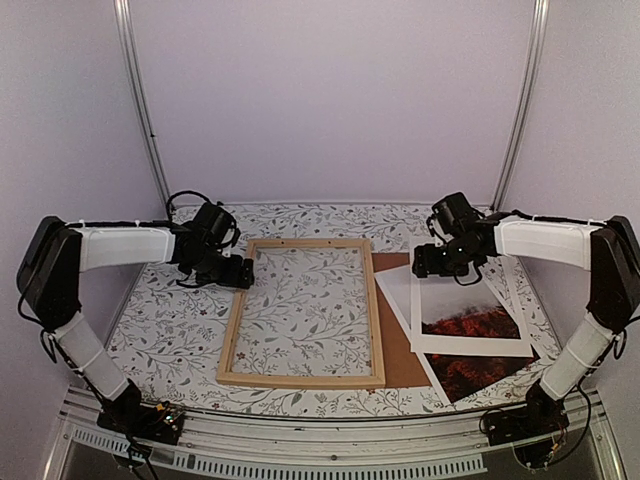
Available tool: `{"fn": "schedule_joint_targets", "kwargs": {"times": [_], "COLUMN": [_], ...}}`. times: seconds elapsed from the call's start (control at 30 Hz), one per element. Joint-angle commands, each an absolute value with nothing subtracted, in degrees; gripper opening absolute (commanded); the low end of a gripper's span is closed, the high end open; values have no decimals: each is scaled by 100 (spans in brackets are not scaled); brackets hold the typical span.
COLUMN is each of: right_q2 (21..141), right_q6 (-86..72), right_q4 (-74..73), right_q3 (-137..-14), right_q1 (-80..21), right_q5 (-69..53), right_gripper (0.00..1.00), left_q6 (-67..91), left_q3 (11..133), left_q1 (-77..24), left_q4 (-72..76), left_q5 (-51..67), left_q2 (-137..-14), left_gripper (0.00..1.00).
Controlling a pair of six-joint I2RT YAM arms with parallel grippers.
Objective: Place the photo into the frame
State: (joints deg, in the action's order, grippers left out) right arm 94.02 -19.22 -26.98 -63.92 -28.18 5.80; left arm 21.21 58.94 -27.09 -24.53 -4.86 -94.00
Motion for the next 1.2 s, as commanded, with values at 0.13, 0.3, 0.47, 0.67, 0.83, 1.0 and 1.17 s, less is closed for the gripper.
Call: {"fn": "schedule_joint_targets", "kwargs": {"times": [0.13,0.3,0.47,0.67,0.83,1.0,1.17], "right_q2": [9260,9231,9223,9212,9261,9543,9917], "right_q6": [-1864,-1906,-1948,-1960,-1907,-1860,-1828], "right_q4": [-2658,-2755,-2653,-2299,-2115,-2018,-2008], "right_q3": [-5944,-5839,-5816,-5629,-5486,-5459,-5571], "right_q1": [-2515,-1986,-1240,-175,678,1105,1195], "right_q5": [726,632,332,301,624,530,367], "right_gripper": [77,77,77,77,77,77,76], "left_q6": [1976,1961,2000,2008,2020,2053,2141], "left_q3": [5920,5734,5636,5607,5668,5631,5484], "left_q1": [-2541,-2419,-2299,-2089,-1959,-1860,-1866], "left_q4": [-2559,-2557,-2540,-2540,-2509,-2336,-2064], "left_q5": [-591,-824,-918,-1059,-1078,-960,-777], "left_q2": [-9913,-9968,-9985,-9969,-9825,-9526,-8967], "left_gripper": [87,83,80,80,82,90,100]}}
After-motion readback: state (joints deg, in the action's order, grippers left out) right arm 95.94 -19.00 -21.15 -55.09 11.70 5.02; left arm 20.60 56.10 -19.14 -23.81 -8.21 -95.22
